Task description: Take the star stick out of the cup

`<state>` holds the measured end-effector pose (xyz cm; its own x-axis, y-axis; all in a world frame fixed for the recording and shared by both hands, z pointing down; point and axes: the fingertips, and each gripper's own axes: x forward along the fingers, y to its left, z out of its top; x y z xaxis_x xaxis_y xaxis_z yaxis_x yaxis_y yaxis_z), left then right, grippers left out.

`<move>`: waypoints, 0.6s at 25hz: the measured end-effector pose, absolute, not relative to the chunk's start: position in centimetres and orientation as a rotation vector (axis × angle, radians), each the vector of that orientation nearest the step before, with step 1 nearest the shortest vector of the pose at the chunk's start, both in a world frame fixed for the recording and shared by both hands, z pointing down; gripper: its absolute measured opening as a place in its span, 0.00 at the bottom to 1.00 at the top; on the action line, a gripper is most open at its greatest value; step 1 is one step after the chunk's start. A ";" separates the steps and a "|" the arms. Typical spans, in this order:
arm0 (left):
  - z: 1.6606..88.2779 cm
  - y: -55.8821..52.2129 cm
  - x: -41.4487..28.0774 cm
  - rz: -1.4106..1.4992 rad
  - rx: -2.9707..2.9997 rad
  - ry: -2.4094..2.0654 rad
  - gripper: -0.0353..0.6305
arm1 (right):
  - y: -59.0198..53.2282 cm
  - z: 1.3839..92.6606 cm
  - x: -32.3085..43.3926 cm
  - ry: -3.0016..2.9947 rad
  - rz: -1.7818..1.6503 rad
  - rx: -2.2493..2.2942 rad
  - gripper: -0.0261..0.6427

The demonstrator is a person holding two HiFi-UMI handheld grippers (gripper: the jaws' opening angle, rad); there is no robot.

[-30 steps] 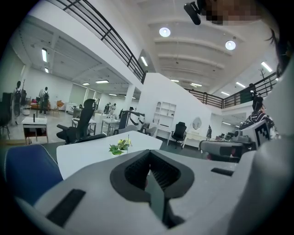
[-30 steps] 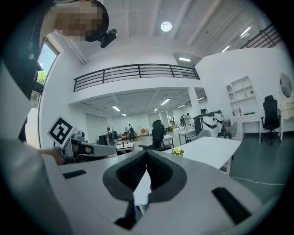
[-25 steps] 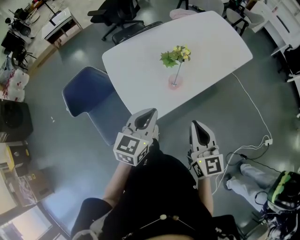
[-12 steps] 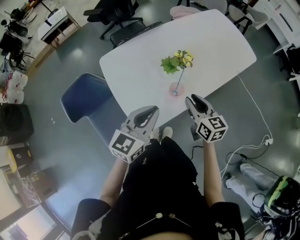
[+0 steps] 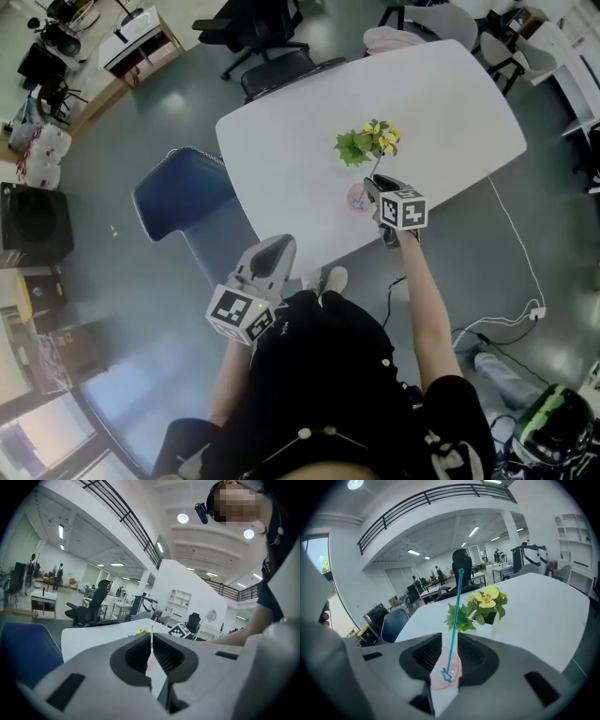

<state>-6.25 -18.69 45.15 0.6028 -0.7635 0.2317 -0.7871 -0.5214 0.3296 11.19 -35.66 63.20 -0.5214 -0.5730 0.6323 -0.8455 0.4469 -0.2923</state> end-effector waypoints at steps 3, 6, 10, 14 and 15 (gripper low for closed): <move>45.2 -18.8 -7.1 0.090 2.404 -1.291 0.06 | -36.4 63.6 11.1 -2.232 0.805 1.194 0.17; 45.3 -18.9 -7.4 0.094 2.389 -1.321 0.06 | -36.5 63.1 11.5 -2.222 0.765 1.216 0.08; 45.4 -19.1 -7.2 0.101 2.399 -1.322 0.06 | -36.2 60.9 11.3 -2.289 0.725 1.238 0.07; 44.9 -19.3 -6.1 0.090 2.426 -1.302 0.06 | -34.8 56.4 11.6 -2.391 0.668 1.286 0.07; 44.7 -19.4 -5.7 0.085 2.436 -1.293 0.06 | -34.2 55.1 11.7 -2.414 0.640 1.301 0.07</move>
